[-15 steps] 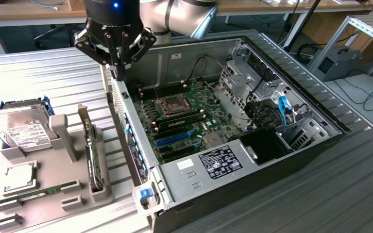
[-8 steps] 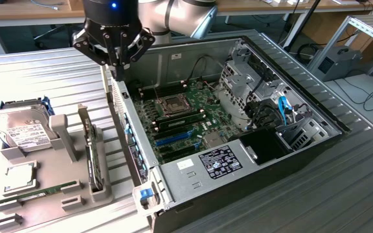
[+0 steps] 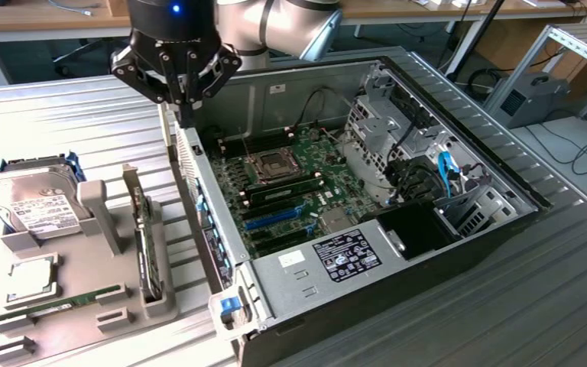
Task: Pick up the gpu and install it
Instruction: 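Reach for the gpu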
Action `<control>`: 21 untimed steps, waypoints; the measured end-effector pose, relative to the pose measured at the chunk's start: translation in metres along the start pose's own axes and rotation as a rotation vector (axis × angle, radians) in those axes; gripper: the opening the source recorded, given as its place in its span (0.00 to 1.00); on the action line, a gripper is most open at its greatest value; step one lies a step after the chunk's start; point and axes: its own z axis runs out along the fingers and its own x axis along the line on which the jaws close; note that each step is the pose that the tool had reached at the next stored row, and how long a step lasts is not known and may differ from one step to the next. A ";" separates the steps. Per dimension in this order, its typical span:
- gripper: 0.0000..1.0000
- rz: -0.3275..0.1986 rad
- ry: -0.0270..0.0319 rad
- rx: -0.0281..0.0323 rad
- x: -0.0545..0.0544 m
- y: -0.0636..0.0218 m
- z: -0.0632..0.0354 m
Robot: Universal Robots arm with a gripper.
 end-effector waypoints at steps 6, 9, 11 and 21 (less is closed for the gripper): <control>0.11 0.000 0.0001 0.0000 0.002 -0.0002 0.0000; 0.11 0.000 0.0000 0.0000 0.003 -0.0002 0.0000; 0.11 0.000 -0.0001 0.0000 0.003 -0.0003 0.0000; 0.11 0.000 0.0001 0.0001 0.007 -0.0005 0.0001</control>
